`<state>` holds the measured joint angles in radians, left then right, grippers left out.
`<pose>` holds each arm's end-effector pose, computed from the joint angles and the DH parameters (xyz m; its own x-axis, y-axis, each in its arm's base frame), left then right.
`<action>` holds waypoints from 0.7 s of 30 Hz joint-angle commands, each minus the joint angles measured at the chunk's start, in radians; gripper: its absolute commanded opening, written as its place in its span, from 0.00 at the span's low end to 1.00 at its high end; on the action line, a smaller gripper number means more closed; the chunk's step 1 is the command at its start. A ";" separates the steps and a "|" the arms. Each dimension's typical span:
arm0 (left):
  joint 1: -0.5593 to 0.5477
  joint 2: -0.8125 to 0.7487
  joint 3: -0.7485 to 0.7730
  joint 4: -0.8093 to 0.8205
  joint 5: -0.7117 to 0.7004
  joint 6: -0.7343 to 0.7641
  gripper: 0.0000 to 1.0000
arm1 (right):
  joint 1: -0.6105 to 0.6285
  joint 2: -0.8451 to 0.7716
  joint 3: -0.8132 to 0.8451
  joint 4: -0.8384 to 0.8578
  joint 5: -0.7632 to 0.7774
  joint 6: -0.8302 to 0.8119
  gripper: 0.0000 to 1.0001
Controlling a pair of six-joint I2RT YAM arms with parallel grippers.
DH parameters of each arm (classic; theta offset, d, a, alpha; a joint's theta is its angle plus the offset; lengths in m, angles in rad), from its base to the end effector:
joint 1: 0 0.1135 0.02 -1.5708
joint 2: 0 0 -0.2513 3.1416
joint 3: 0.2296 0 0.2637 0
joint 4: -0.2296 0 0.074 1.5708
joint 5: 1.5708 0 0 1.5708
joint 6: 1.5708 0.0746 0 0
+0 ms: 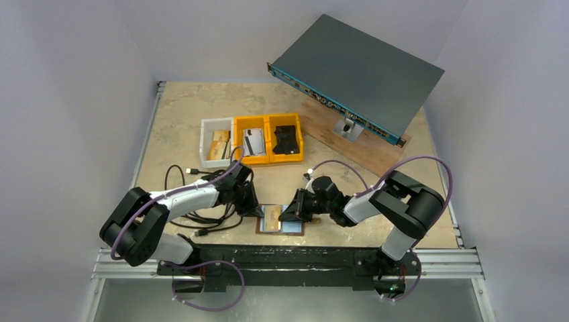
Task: Take the credit cards out of the card holder
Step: Remove the credit card from the card holder.
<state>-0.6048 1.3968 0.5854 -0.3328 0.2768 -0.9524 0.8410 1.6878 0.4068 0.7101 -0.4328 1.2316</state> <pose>0.1999 -0.1630 0.0834 -0.9556 -0.2923 -0.0372 -0.2392 0.8432 -0.4814 0.1763 0.2441 0.0576 -0.9798 0.1887 -0.0662 0.0364 0.4937 0.8689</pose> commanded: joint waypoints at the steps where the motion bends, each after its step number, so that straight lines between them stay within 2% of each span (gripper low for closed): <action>1: -0.002 0.009 -0.042 -0.108 -0.190 0.003 0.00 | -0.014 -0.047 -0.011 -0.035 0.023 -0.021 0.07; 6: -0.003 0.004 -0.044 -0.105 -0.189 -0.004 0.00 | -0.023 -0.062 -0.022 -0.036 0.022 -0.026 0.08; 10: -0.002 0.005 -0.042 -0.100 -0.179 -0.003 0.00 | -0.023 -0.041 -0.004 -0.030 0.007 -0.040 0.20; 12: -0.002 0.007 -0.040 -0.098 -0.174 0.000 0.00 | -0.023 -0.029 0.001 -0.016 0.012 -0.040 0.24; 21: -0.002 0.015 -0.036 -0.089 -0.167 0.000 0.00 | -0.020 0.026 0.018 0.031 -0.009 -0.024 0.20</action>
<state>-0.6090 1.3804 0.5842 -0.3500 0.2291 -0.9695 0.8230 1.6905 0.4026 0.7101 -0.4389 1.2160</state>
